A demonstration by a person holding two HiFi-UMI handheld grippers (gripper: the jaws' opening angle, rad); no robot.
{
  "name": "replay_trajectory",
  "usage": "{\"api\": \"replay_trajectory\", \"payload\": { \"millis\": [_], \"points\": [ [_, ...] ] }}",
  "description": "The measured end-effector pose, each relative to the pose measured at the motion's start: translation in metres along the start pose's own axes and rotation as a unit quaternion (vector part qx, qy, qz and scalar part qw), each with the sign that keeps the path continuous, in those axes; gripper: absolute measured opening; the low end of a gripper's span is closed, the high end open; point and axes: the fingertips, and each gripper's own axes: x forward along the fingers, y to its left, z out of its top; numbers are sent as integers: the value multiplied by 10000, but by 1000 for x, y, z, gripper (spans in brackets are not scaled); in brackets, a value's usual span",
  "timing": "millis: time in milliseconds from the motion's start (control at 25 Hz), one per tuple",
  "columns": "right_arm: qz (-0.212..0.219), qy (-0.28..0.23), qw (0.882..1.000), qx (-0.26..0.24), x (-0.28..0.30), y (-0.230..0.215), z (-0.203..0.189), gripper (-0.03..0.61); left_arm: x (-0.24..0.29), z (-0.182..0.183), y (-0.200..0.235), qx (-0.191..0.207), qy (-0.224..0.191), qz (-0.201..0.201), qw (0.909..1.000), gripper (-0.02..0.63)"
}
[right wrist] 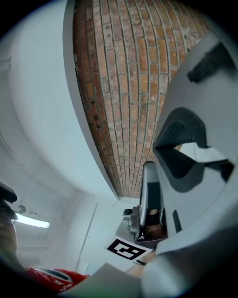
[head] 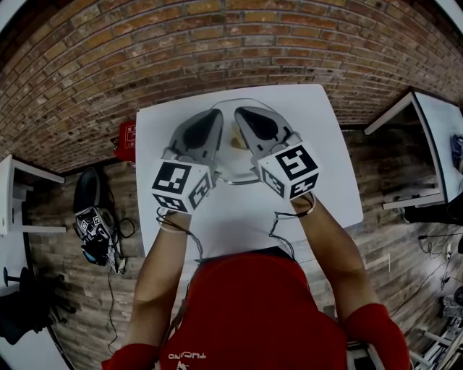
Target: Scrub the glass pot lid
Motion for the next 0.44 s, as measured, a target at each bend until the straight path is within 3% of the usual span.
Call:
{"api": "replay_trajectory", "payload": {
  "millis": [440],
  "points": [
    [-97, 83, 9999, -11, -7, 1, -3, 29, -4, -4, -3, -109, -14, -81, 9999, 17]
  ]
}}
